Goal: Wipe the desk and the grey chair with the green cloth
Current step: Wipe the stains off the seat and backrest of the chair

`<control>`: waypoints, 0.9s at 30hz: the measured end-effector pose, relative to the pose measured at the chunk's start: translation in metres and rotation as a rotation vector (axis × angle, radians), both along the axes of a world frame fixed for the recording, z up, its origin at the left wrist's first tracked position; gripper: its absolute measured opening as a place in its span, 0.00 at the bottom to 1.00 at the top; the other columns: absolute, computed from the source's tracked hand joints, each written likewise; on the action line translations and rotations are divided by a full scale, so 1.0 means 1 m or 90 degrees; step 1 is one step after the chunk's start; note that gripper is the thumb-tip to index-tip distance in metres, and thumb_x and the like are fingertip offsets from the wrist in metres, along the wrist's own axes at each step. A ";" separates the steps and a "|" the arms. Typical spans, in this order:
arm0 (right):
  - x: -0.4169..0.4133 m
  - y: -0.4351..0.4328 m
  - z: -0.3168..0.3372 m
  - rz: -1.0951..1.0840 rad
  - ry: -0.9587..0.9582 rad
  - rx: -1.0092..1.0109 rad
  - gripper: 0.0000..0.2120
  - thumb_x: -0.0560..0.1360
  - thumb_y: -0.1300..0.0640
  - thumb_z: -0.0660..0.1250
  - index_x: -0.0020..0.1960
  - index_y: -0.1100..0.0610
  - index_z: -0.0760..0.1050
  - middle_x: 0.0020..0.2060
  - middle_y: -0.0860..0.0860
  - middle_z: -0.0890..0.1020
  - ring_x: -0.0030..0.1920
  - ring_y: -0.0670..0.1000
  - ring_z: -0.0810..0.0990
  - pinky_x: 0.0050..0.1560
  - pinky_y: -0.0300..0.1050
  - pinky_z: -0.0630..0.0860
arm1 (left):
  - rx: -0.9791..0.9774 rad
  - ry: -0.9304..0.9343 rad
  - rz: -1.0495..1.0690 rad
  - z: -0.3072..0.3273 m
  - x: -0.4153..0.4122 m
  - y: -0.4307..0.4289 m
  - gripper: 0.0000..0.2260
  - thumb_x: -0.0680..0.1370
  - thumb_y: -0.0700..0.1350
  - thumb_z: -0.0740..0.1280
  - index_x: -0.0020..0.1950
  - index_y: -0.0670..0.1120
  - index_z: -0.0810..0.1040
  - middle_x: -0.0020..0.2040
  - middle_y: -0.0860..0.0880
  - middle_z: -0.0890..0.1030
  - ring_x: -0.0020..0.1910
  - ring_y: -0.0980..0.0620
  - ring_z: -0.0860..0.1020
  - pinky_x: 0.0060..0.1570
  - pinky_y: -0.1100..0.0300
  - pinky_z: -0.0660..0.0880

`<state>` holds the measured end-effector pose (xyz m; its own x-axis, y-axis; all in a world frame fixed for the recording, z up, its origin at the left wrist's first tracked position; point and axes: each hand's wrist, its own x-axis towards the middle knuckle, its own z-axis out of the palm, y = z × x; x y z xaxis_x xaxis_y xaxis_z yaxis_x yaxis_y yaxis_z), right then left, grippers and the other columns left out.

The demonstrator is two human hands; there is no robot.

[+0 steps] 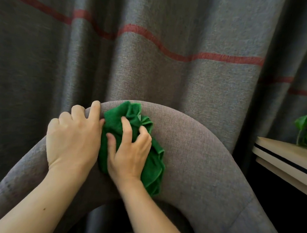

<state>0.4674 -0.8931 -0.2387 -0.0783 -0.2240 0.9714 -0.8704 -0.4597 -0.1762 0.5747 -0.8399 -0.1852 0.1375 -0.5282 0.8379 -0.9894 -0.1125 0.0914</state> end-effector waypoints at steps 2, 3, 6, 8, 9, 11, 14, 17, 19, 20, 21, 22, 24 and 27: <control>-0.011 -0.005 0.004 -0.003 0.051 -0.035 0.21 0.82 0.40 0.58 0.70 0.49 0.69 0.57 0.61 0.72 0.50 0.62 0.74 0.52 0.57 0.72 | -0.001 0.001 -0.004 0.000 0.000 0.000 0.19 0.82 0.49 0.60 0.69 0.40 0.71 0.44 0.33 0.75 0.35 0.37 0.73 0.34 0.49 0.57; -0.023 -0.006 0.008 -0.018 0.094 -0.056 0.20 0.82 0.41 0.59 0.70 0.49 0.69 0.57 0.60 0.70 0.48 0.61 0.73 0.50 0.56 0.72 | 0.000 0.004 -0.004 0.000 0.000 0.000 0.19 0.82 0.50 0.59 0.69 0.40 0.71 0.44 0.33 0.75 0.35 0.37 0.73 0.34 0.49 0.57; -0.080 -0.015 0.024 -0.115 0.161 -0.081 0.19 0.78 0.45 0.66 0.66 0.50 0.75 0.56 0.60 0.69 0.45 0.62 0.77 0.43 0.55 0.75 | 0.013 0.008 -0.005 0.000 0.000 0.003 0.21 0.83 0.53 0.57 0.69 0.40 0.70 0.45 0.33 0.75 0.35 0.36 0.73 0.34 0.49 0.58; -0.119 -0.019 0.032 -0.209 0.109 -0.074 0.18 0.76 0.47 0.69 0.63 0.54 0.81 0.53 0.65 0.76 0.45 0.64 0.78 0.41 0.56 0.75 | 0.014 0.012 -0.010 0.001 0.000 0.005 0.21 0.83 0.53 0.57 0.70 0.40 0.70 0.45 0.32 0.75 0.35 0.36 0.73 0.34 0.49 0.58; -0.131 -0.020 0.034 -0.249 0.080 -0.064 0.18 0.76 0.48 0.70 0.63 0.55 0.81 0.52 0.66 0.78 0.46 0.63 0.75 0.41 0.57 0.75 | 0.014 0.015 -0.012 0.002 -0.001 0.006 0.22 0.83 0.53 0.57 0.69 0.40 0.70 0.44 0.32 0.75 0.35 0.36 0.73 0.34 0.49 0.59; -0.133 -0.021 0.030 -0.286 0.028 -0.034 0.18 0.78 0.50 0.69 0.65 0.55 0.79 0.53 0.66 0.78 0.48 0.61 0.71 0.44 0.58 0.73 | 0.016 0.019 -0.014 0.003 -0.002 0.006 0.22 0.83 0.53 0.56 0.70 0.40 0.70 0.45 0.33 0.76 0.35 0.36 0.73 0.34 0.49 0.59; -0.094 -0.019 0.018 -0.248 -0.089 -0.001 0.18 0.79 0.50 0.68 0.66 0.56 0.77 0.55 0.67 0.77 0.50 0.64 0.74 0.48 0.59 0.71 | 0.019 0.013 -0.012 0.003 -0.002 0.006 0.22 0.83 0.54 0.56 0.70 0.40 0.70 0.45 0.33 0.76 0.36 0.36 0.74 0.34 0.50 0.59; -0.039 -0.009 -0.009 -0.149 -0.066 0.007 0.23 0.80 0.44 0.63 0.70 0.54 0.72 0.58 0.66 0.74 0.52 0.65 0.74 0.52 0.59 0.70 | 0.015 0.012 -0.010 0.003 -0.001 0.006 0.21 0.83 0.53 0.57 0.70 0.40 0.70 0.45 0.33 0.76 0.36 0.36 0.74 0.34 0.50 0.58; -0.016 0.002 -0.034 -0.071 0.033 0.012 0.24 0.81 0.41 0.57 0.72 0.53 0.67 0.60 0.63 0.70 0.54 0.63 0.72 0.54 0.59 0.69 | 0.014 0.019 -0.012 0.003 -0.002 0.004 0.21 0.83 0.53 0.57 0.69 0.41 0.71 0.45 0.33 0.75 0.37 0.35 0.74 0.34 0.50 0.57; -0.012 0.005 -0.044 -0.035 0.091 0.007 0.24 0.82 0.40 0.56 0.73 0.52 0.67 0.60 0.61 0.68 0.55 0.62 0.71 0.53 0.59 0.70 | 0.014 0.020 -0.015 0.003 -0.002 0.004 0.21 0.83 0.53 0.57 0.69 0.41 0.71 0.46 0.33 0.75 0.37 0.35 0.74 0.34 0.50 0.57; -0.016 0.006 -0.050 -0.011 0.155 -0.009 0.24 0.82 0.40 0.56 0.72 0.51 0.66 0.60 0.60 0.67 0.54 0.61 0.71 0.52 0.58 0.71 | 0.013 0.019 -0.017 0.002 -0.001 0.003 0.21 0.83 0.53 0.57 0.69 0.41 0.71 0.46 0.33 0.75 0.37 0.35 0.74 0.34 0.49 0.57; -0.026 0.005 -0.051 -0.003 0.221 -0.034 0.23 0.82 0.40 0.57 0.72 0.50 0.67 0.60 0.59 0.67 0.53 0.60 0.71 0.51 0.57 0.73 | 0.011 0.015 -0.020 0.002 -0.001 0.003 0.21 0.83 0.53 0.56 0.69 0.41 0.71 0.46 0.32 0.75 0.37 0.35 0.75 0.34 0.49 0.57; -0.062 -0.001 -0.042 -0.028 0.340 -0.084 0.21 0.81 0.41 0.61 0.71 0.47 0.67 0.59 0.58 0.67 0.53 0.59 0.71 0.47 0.54 0.76 | 0.007 0.011 -0.022 0.001 0.000 0.003 0.21 0.84 0.53 0.56 0.70 0.40 0.70 0.47 0.32 0.75 0.37 0.34 0.74 0.34 0.49 0.58; -0.127 -0.009 -0.017 -0.165 0.286 -0.098 0.20 0.79 0.45 0.64 0.69 0.47 0.68 0.58 0.59 0.66 0.50 0.59 0.70 0.43 0.54 0.74 | 0.007 0.010 -0.029 0.001 0.001 0.005 0.22 0.83 0.53 0.55 0.71 0.40 0.69 0.48 0.31 0.76 0.37 0.34 0.74 0.34 0.48 0.60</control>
<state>0.3404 -0.9022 -0.2562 0.3183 -0.1046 0.9422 -0.9329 -0.2112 0.2917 0.5753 -0.8352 -0.1837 0.1259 -0.5429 0.8303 -0.9920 -0.0686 0.1056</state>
